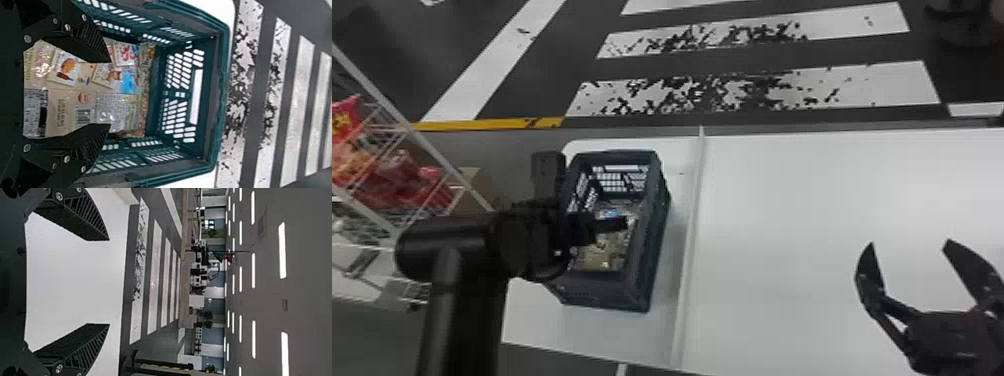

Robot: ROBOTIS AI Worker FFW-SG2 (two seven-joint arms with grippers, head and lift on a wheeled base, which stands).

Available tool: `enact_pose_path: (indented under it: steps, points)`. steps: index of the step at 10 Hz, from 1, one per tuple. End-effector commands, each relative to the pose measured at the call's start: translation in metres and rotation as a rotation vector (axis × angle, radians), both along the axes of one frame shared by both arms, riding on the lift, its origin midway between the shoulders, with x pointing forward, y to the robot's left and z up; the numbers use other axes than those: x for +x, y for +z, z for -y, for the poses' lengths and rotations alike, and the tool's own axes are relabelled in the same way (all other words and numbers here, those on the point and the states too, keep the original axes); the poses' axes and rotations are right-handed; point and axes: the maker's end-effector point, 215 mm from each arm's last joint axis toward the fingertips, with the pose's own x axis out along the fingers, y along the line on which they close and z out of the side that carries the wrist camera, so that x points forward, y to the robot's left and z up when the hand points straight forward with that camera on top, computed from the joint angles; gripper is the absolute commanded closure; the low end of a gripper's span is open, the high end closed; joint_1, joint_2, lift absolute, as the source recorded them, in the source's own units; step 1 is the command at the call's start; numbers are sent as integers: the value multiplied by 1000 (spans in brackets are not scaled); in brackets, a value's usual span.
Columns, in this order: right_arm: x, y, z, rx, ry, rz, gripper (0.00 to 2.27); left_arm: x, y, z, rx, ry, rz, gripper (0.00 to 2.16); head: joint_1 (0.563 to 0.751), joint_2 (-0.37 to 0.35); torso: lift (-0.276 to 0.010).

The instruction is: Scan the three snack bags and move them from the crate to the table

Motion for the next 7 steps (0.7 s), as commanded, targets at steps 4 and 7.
enact_pose_path:
  steps: [4,7]
  points:
    - [-2,6,-7,7,16,21,113,-21,-28,2,-18,1,-111,350,695,291,-62]
    - [-4,5,-3,-6,14,19,113,-7,-43,10,-49,-3,-129,350,695,295,-62]
